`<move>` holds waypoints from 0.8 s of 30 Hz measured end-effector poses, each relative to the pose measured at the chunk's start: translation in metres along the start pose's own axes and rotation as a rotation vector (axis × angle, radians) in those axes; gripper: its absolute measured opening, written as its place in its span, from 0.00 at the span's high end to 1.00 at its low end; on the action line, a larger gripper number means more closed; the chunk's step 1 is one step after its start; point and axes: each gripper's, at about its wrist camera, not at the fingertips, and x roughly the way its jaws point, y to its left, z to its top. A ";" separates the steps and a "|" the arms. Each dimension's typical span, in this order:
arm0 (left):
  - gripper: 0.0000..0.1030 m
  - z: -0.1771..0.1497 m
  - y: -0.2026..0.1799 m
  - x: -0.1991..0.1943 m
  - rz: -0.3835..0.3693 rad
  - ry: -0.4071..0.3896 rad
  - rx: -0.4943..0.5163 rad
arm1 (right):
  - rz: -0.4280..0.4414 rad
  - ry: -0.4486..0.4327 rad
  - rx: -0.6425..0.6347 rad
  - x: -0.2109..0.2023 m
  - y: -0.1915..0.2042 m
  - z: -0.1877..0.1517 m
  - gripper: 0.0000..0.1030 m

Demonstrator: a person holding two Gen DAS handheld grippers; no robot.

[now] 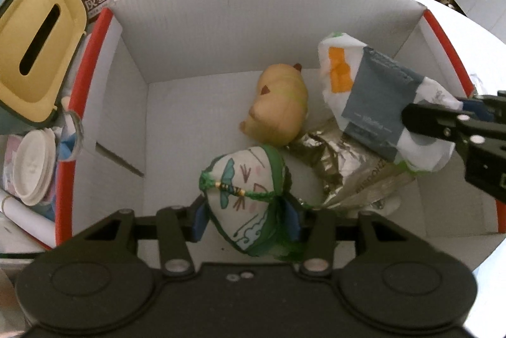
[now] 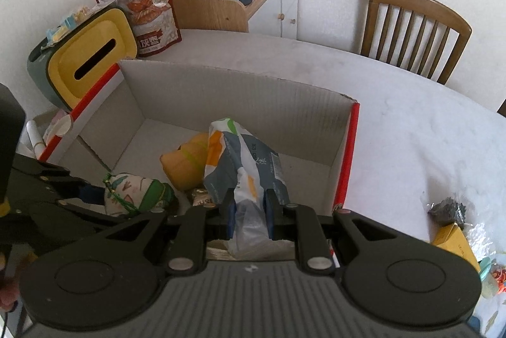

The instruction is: Organize objects

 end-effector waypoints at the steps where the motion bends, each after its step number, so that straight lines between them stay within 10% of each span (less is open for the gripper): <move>1: 0.53 0.000 0.000 0.000 0.000 0.000 0.000 | 0.005 0.000 0.007 -0.001 -0.001 -0.001 0.82; 24: 0.25 -0.007 -0.007 -0.037 0.005 -0.094 -0.019 | 0.031 -0.065 0.023 -0.034 -0.003 -0.013 0.71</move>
